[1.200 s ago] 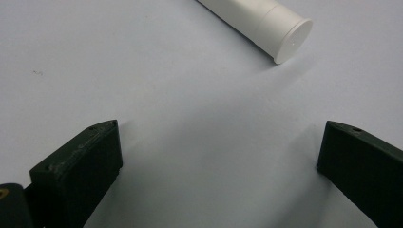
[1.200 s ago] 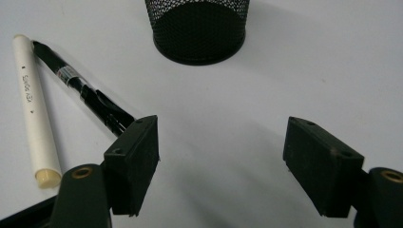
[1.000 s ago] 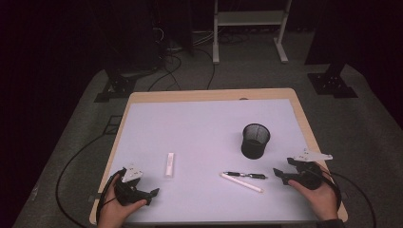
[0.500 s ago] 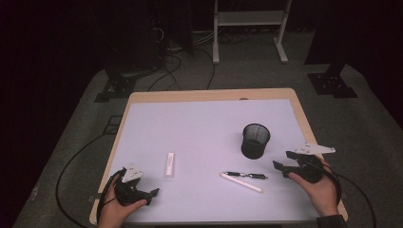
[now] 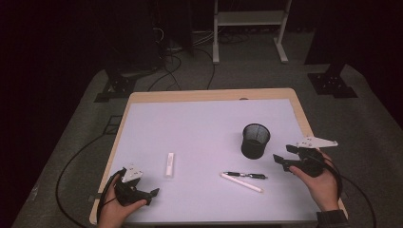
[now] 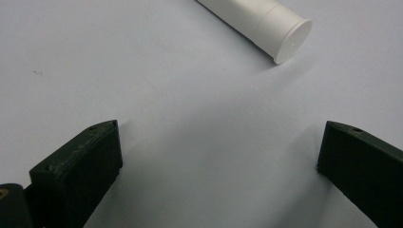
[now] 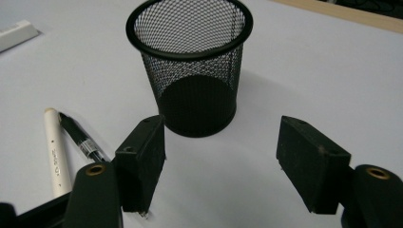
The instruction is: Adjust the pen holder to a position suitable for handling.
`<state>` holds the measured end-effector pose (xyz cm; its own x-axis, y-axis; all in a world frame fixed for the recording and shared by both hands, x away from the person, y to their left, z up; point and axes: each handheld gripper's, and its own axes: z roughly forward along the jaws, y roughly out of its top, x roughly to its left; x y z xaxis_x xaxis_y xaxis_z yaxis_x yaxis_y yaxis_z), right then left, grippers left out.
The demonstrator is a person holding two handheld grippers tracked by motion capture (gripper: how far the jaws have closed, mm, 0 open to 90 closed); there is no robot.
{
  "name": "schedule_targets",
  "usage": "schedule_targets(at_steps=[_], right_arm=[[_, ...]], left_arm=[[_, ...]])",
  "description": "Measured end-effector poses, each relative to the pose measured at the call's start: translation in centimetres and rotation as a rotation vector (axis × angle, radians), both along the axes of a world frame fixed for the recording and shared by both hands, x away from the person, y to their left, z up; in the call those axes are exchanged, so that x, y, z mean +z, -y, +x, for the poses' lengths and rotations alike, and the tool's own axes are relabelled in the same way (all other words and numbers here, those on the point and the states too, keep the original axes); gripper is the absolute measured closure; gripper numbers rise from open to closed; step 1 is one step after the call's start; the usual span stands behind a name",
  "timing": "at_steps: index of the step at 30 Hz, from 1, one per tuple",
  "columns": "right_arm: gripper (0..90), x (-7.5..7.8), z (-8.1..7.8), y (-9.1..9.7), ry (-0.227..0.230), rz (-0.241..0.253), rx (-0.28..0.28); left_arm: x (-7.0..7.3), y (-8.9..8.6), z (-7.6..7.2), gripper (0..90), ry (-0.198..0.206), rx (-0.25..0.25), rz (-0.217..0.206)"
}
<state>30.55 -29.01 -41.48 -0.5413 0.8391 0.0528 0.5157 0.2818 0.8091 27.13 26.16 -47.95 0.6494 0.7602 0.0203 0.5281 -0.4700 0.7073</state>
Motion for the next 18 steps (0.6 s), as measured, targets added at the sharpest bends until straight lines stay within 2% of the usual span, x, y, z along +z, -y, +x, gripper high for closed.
schedule_targets(at_steps=[8,18], right_arm=[[35.3,1.5,0.9,0.2,0.017,0.015,-0.009],[37.9,2.5,2.5,-0.2,0.019,0.031,-0.006]], left_arm=[[0.0,0.0,0.0,0.2,0.000,0.000,0.000],[0.0,0.0,0.0,0.2,0.000,0.000,0.000]])
